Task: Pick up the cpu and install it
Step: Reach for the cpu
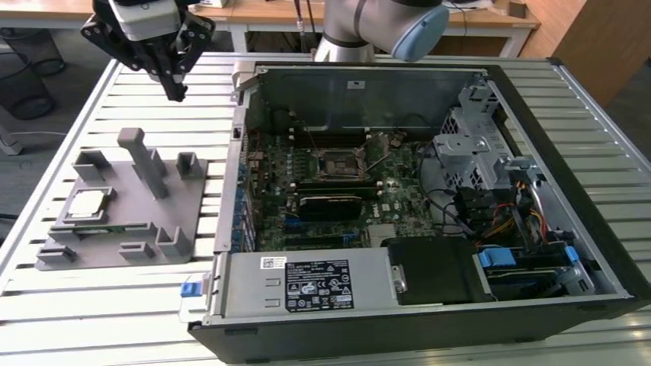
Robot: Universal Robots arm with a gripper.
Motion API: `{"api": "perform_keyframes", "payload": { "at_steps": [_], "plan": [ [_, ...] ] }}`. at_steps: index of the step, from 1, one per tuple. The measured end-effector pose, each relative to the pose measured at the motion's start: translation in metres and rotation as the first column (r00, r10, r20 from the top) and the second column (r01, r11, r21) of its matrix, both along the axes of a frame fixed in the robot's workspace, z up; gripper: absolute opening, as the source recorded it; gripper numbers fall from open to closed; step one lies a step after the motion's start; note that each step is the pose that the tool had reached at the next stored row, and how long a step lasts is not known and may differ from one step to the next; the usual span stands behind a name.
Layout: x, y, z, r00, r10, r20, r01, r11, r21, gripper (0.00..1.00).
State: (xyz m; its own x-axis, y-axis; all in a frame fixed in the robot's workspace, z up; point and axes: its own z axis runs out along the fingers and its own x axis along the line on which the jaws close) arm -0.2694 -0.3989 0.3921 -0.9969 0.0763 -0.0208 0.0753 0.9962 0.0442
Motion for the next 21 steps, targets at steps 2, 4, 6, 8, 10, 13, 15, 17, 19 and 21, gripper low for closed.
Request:
{"api": "perform_keyframes", "payload": {
  "at_steps": [2, 4, 6, 8, 10, 13, 15, 17, 19, 21],
  "plan": [
    [-0.003, 0.0000, 0.0000, 1.0000, 0.000, -0.0001, 0.000, 1.0000, 0.0000, 0.11],
    [-0.005, 0.0000, -0.0001, 1.0000, 0.000, -0.0002, 0.000, 1.0000, 0.0000, 0.11],
    [-0.008, 0.0000, -0.0001, 1.0000, 0.000, -0.0004, 0.000, 1.0000, 0.0000, 0.11],
    [-0.010, 0.0000, -0.0001, 1.0000, 0.000, -0.0004, 0.000, 1.0000, 0.0000, 0.11],
    [-0.013, 0.0000, -0.0001, 1.0000, 0.000, -0.0005, 0.000, 1.0000, -0.0001, 0.11],
    [-0.017, 0.0000, -0.0002, 1.0000, 0.000, -0.0006, 0.000, 1.0000, 0.0000, 0.11],
    [-0.020, 0.0000, -0.0002, 1.0000, 0.000, -0.0007, 0.000, 1.0000, 0.0000, 0.11],
    [-0.023, 0.0000, -0.0002, 1.0000, 0.000, -0.0009, 0.000, 1.0000, -0.0001, 0.11],
    [-0.025, 0.0000, -0.0003, 1.0000, 0.000, -0.0009, 0.000, 1.0000, -0.0001, 0.11],
    [-0.028, 0.0000, -0.0003, 1.0000, 0.000, -0.0010, 0.000, 1.0000, 0.0000, 0.11]
  ]
}}
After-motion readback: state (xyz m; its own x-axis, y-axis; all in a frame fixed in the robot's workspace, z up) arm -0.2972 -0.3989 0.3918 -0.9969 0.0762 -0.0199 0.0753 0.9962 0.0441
